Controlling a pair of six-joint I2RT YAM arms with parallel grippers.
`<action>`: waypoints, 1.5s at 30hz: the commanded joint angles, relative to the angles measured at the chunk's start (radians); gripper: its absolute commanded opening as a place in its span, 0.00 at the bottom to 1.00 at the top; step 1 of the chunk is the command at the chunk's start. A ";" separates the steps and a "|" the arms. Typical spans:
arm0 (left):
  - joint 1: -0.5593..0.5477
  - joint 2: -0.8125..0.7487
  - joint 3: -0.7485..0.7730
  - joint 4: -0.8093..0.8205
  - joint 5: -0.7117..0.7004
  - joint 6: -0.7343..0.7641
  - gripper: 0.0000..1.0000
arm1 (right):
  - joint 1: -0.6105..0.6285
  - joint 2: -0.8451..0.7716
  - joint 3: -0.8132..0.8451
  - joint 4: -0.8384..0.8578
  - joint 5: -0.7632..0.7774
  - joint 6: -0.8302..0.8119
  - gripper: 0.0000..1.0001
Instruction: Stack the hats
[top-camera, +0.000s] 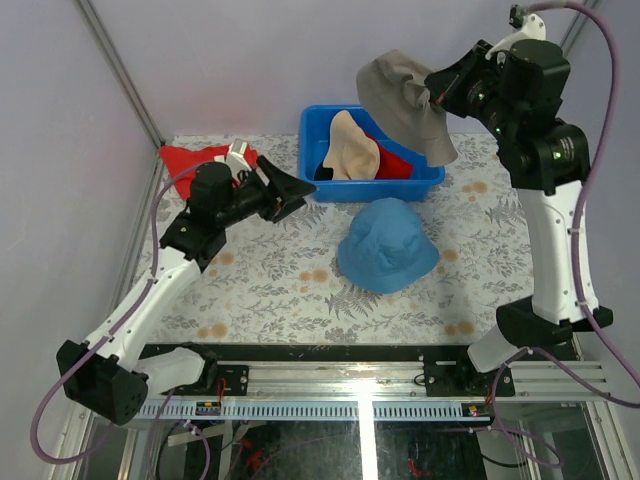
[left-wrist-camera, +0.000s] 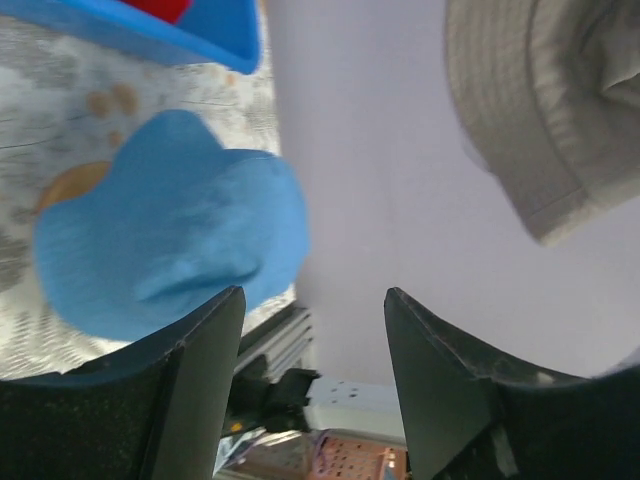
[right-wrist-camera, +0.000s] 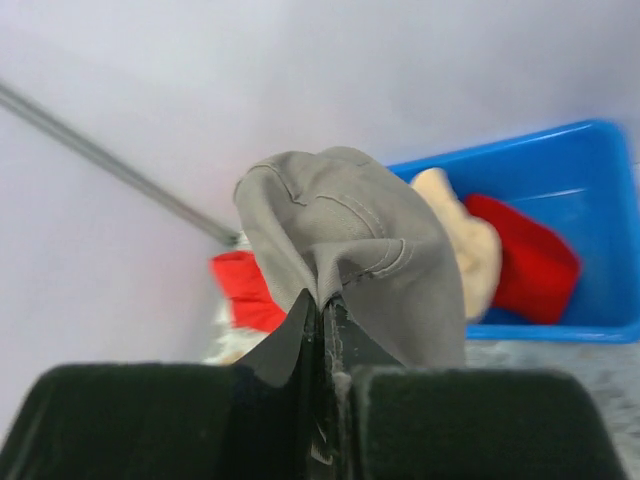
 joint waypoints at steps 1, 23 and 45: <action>-0.079 0.043 0.072 0.213 -0.122 -0.173 0.58 | -0.003 -0.025 -0.072 0.073 -0.218 0.269 0.00; -0.264 0.089 0.026 0.504 -0.484 -0.143 0.63 | -0.009 -0.138 -0.296 0.223 -0.394 0.558 0.00; -0.382 0.091 -0.025 0.531 -0.643 -0.109 0.65 | -0.063 -0.145 -0.334 0.328 -0.482 0.734 0.00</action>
